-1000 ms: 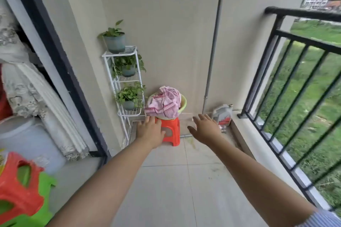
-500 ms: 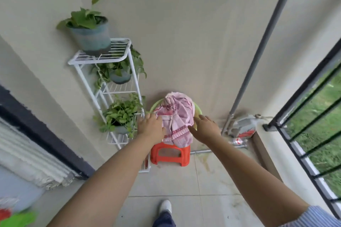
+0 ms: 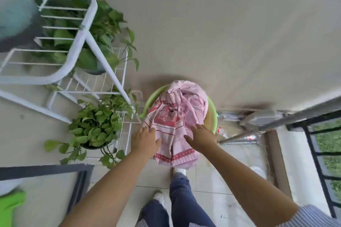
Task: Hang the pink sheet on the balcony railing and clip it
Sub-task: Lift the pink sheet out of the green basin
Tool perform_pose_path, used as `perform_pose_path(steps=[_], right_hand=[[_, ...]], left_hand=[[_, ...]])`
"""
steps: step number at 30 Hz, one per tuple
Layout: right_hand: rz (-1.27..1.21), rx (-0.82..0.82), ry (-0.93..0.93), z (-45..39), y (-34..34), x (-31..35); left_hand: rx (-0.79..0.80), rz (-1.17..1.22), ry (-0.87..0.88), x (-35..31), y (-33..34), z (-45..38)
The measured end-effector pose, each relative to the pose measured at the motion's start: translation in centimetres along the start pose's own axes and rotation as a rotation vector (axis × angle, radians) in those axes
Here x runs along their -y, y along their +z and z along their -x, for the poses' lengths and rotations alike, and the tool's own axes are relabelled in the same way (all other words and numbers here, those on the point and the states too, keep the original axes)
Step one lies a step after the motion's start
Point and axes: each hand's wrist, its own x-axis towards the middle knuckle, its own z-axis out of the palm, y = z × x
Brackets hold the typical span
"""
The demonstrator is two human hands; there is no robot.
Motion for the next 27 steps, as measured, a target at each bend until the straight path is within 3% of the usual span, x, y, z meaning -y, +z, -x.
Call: perform_pose_path(steps=[4, 8, 14, 17, 20, 23, 27], right_hand=[[0.01, 0.109, -0.07, -6.7, 2.3, 0.9], [0.049, 0.178, -0.173, -11.6, 4.6, 1.9], [0.146, 0.168, -0.23, -14.8, 5.9, 1.6], [-0.004, 0.098, -0.28, -14.8, 5.5, 0.6], [-0.216, -0.074, -0.395, -13.8, 4.2, -1.1], [-0.233, -0.235, -0.5, -12.3, 2.2, -3.1], [-0.255, -0.266, -0.588, -10.4, 0.5, -5.3]], left_hand=[[0.124, 0.051, -0.104, 0.6, 3.4, -4.2], [0.141, 0.204, -0.299, 1.5, 6.6, -7.5], [0.148, 0.655, -0.671, 2.7, 9.9, -10.2], [0.184, 0.797, -0.672, 3.0, 10.1, -10.9], [0.109, 0.92, -0.641, 2.4, 8.7, -10.6], [-0.014, 0.995, -0.534, 1.0, 6.2, -9.5], [-0.084, 1.085, -0.447, 0.0, 2.8, -7.4]])
